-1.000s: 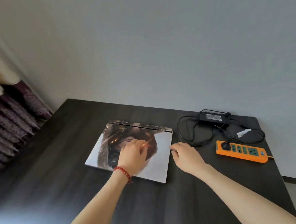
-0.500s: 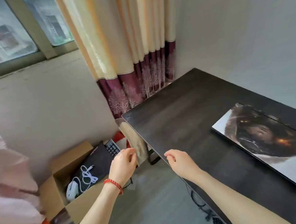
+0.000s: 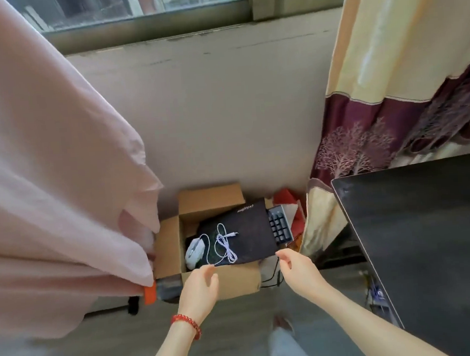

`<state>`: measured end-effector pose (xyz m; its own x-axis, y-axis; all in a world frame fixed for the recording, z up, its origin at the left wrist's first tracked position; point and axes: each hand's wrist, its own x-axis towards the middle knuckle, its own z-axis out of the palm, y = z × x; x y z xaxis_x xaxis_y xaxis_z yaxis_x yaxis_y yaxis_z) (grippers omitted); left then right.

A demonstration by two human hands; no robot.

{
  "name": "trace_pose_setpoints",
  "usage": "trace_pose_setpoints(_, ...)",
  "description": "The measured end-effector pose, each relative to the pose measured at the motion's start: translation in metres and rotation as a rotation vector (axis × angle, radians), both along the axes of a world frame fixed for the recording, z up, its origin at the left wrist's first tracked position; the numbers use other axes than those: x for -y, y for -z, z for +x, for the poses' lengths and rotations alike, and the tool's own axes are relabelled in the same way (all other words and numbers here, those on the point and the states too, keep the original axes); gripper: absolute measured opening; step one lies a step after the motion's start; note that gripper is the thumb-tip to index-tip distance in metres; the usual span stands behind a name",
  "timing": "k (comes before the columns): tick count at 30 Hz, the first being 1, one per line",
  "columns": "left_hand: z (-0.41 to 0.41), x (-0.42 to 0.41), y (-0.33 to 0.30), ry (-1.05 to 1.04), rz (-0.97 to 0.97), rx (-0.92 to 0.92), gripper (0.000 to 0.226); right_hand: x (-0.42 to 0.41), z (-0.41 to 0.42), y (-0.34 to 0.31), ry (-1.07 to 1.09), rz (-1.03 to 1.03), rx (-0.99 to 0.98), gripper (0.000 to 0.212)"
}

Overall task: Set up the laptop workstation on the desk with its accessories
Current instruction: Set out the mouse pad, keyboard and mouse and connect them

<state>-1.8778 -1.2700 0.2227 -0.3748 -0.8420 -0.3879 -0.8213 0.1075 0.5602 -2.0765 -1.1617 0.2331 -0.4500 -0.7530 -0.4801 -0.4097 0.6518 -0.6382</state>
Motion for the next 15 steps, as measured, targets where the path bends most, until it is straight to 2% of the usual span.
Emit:
trace_pose_setpoints(7,-0.043,0.081,0.108,-0.181,0.19,0.121,0.058,0.092,-0.051,0.105,-0.048,0.177,-0.098,0.043)
trace_pose_setpoints(10,-0.055,0.105,0.142,-0.163,0.177,0.215,0.072,0.119,-0.053,0.133,-0.162,0.225,-0.195,0.046)
trace_pose_setpoints(15,-0.072,0.165,0.222,-0.092,0.209,0.372,0.11,0.17,-0.047,0.2,-0.275,0.175,-0.455,0.051)
